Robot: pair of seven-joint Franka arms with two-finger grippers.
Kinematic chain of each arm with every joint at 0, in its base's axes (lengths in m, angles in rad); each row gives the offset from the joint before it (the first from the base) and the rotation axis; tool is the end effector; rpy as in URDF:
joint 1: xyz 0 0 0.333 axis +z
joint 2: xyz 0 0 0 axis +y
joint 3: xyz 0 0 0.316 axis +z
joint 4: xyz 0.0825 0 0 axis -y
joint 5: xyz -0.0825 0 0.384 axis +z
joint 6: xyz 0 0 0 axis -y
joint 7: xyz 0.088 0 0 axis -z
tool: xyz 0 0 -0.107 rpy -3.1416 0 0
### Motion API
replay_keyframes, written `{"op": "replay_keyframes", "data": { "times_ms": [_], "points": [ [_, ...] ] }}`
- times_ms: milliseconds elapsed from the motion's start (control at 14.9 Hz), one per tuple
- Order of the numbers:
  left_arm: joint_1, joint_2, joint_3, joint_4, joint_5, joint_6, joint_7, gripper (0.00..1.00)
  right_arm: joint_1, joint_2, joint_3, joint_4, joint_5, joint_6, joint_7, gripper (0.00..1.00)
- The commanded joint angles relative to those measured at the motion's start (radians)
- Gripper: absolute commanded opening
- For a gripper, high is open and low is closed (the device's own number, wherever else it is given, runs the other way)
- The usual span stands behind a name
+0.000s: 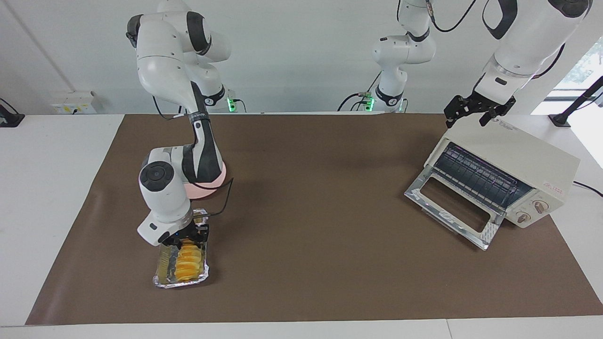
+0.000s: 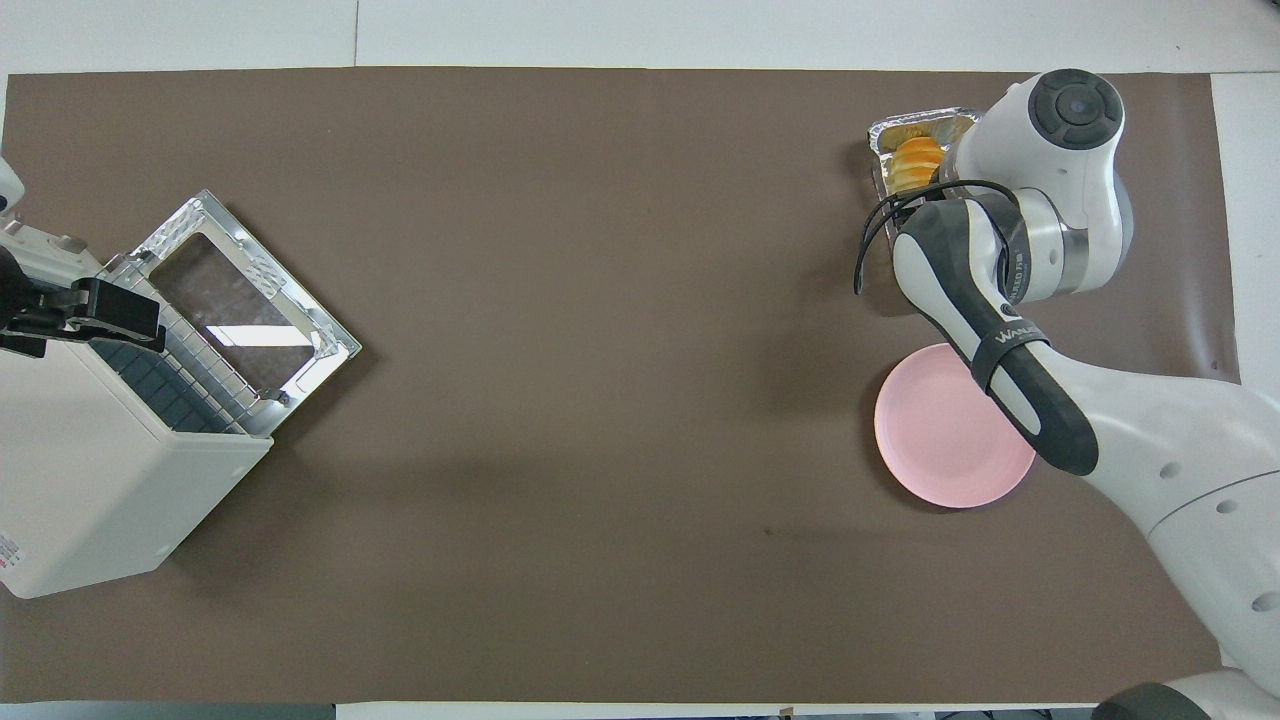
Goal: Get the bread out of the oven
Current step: 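Lift the bread and carry it toward the pink plate with the right gripper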
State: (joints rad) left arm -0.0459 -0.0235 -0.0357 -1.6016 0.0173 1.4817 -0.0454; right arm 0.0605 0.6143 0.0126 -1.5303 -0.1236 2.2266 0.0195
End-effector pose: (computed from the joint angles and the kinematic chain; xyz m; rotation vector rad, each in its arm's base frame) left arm 0.5353 -0.0420 0.6156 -3.1134 0.0552 0.1481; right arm 0.7119 0.0468 0.3053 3.0431 0.1865 0.1318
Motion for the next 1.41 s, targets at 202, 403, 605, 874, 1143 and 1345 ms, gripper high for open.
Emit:
{"op": "replay_keyframes", "data": {
  "times_ms": [202,403,605,874,1143,1345],
  "points": [
    [0.012,-0.027,-0.004,-0.026,-0.016,0.009,0.001,1.0,-0.008,-0.015,0.007,0.053,-0.008,-0.1,0.023,0.0],
    [0.012,-0.027,-0.004,-0.026,-0.016,0.009,0.001,1.0,-0.001,-0.018,0.009,0.104,-0.013,-0.183,0.022,0.0],
    [0.012,-0.027,-0.004,-0.026,-0.016,0.009,0.001,1.0,0.012,-0.054,0.014,0.111,-0.007,-0.269,0.026,0.0],
    [0.012,-0.027,-0.004,-0.026,-0.016,0.009,0.001,1.0,0.012,-0.201,0.018,0.03,-0.005,-0.418,0.059,0.0],
    [0.012,-0.027,-0.004,-0.026,-0.016,0.009,0.001,1.0,0.01,-0.451,0.023,-0.282,0.056,-0.343,0.08,0.0],
    [0.012,-0.027,-0.004,-0.026,-0.016,0.009,0.001,1.0,0.01,-0.654,0.023,-0.595,0.059,-0.176,0.082,0.0]
  ]
}}
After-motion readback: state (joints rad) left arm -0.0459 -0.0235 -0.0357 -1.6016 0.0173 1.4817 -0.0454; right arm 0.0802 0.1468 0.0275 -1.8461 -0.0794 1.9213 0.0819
